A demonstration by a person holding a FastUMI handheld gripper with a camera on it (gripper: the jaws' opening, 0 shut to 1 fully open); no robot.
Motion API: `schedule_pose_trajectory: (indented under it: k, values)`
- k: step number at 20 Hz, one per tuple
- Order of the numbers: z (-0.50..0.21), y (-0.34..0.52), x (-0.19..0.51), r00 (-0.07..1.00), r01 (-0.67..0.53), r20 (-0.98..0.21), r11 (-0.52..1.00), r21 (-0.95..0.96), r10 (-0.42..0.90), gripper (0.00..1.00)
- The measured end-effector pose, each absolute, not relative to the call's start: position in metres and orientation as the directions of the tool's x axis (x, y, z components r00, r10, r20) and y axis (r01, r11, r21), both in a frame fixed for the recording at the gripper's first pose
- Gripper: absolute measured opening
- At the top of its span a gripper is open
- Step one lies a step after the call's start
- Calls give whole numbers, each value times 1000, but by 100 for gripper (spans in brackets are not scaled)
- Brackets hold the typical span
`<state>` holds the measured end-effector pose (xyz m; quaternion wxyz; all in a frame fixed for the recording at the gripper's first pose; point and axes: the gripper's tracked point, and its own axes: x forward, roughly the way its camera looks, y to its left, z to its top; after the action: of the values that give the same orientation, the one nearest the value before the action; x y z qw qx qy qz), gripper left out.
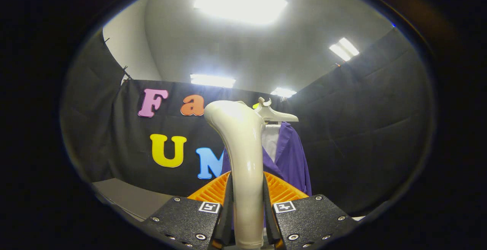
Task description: Iron the clothes twice with a garment steamer, once on the left side and once on the right side.
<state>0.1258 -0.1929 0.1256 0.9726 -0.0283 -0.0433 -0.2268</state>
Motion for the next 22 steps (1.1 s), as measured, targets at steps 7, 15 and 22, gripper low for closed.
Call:
schedule_pose_trajectory:
  k: [7, 15, 22]
  values:
    - [101, -233, 204, 867, 496, 83, 866, -55, -491, 37]
    - [43, -279, 251, 839, 542, -15, 837, -77, -544, 37]
    - [-26, -288, 252, 824, 543, -132, 834, -97, -551, 37]
